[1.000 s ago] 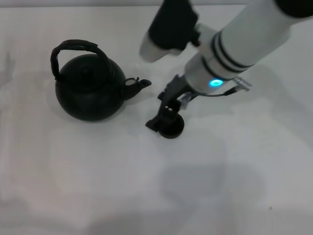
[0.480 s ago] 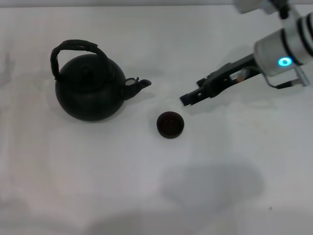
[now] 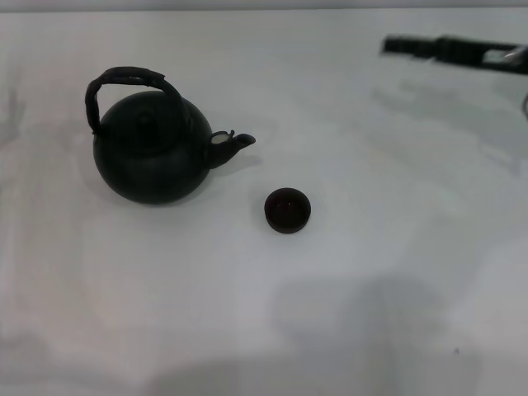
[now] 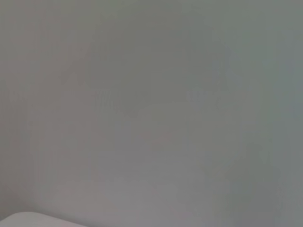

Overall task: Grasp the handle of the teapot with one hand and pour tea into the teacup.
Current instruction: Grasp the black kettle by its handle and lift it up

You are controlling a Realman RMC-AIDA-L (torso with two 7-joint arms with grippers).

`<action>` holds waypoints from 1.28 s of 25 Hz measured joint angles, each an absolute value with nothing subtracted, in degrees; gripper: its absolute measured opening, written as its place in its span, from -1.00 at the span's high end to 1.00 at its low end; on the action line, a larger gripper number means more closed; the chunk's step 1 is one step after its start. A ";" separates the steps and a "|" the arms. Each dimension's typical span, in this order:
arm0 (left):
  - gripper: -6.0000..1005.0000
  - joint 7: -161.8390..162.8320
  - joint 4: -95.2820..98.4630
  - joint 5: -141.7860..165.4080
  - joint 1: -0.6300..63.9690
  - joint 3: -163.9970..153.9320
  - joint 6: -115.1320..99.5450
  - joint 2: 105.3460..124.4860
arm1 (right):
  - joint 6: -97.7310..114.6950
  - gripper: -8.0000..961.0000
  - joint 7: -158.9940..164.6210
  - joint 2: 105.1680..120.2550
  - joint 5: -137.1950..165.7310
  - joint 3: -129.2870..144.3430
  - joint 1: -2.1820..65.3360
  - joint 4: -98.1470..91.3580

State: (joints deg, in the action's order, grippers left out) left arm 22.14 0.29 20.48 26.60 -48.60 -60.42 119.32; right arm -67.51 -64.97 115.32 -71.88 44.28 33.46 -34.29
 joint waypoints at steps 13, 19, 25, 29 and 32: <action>-0.75 21.79 -0.20 20.50 26.36 -48.69 -60.04 119.32 | -40.34 -0.79 -126.54 116.21 -113.18 43.23 37.92 -10.11; -0.75 21.79 -0.20 20.52 26.36 -48.69 -60.03 119.35 | -39.85 -0.75 -158.54 116.20 -128.52 42.41 45.68 2.40; -0.75 21.79 -0.18 20.30 26.35 -48.58 -60.17 119.44 | -42.42 -0.75 -171.48 116.19 -131.83 38.84 47.70 4.64; -0.75 21.73 -0.05 20.27 26.29 -48.53 -60.61 119.46 | -45.19 -0.75 -171.47 116.19 -132.04 38.72 46.31 2.86; -0.75 21.67 -0.06 20.57 26.17 -48.72 -62.30 119.46 | -44.57 -0.75 -171.47 116.19 -132.11 38.70 45.91 2.19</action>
State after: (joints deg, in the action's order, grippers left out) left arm 21.67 -0.06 20.57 26.17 -48.72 -62.30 119.46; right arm -44.57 -171.47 116.19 -132.11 38.70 45.91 2.19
